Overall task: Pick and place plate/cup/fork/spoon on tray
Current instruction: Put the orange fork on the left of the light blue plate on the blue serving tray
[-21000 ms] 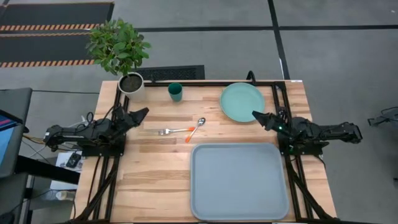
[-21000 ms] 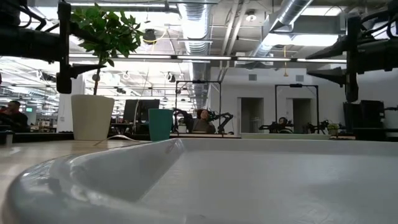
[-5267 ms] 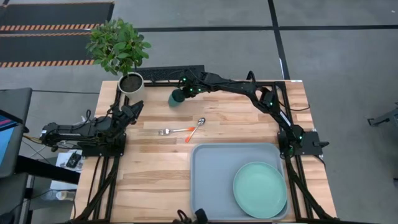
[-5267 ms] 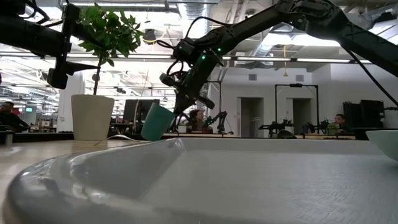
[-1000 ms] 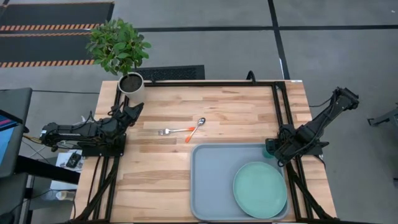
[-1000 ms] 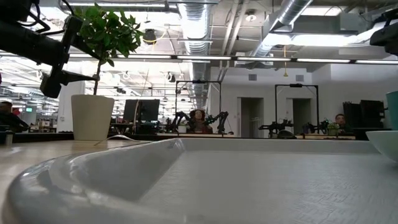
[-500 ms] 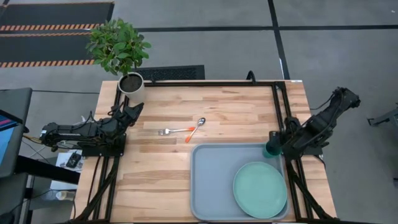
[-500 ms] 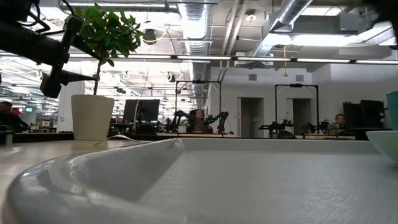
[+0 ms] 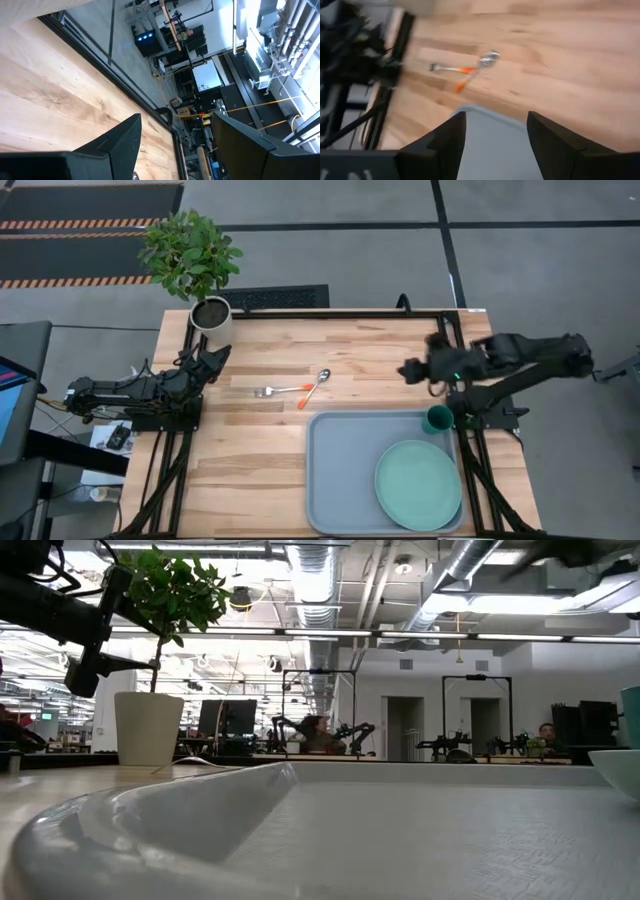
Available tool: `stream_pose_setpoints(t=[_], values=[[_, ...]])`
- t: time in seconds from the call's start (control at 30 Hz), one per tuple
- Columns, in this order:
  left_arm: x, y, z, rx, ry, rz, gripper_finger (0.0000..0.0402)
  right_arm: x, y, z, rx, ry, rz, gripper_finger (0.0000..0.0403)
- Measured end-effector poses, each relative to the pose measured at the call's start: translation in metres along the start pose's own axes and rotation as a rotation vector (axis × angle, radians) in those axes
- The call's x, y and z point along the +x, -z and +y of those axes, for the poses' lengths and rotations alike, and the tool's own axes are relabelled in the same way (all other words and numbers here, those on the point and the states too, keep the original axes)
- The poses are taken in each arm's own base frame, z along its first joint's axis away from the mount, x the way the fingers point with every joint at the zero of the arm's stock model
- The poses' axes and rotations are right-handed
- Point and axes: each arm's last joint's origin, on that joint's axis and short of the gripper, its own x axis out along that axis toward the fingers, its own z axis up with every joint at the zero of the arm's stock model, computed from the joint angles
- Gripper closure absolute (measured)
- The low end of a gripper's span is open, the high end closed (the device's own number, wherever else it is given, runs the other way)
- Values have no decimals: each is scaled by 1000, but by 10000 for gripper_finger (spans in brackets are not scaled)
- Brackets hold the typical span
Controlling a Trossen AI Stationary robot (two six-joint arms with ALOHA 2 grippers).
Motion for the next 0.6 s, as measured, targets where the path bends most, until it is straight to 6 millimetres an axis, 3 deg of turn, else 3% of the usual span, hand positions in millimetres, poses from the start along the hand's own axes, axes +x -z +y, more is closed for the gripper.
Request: stream_pose_setpoints(t=[0.33,0.6], values=[[0,0,0,1,1,3,170,88,-48,34,-331,-143,19,168],[0,0,0,21,1,9,170,169,-71,40,-444,-226,39,168]])
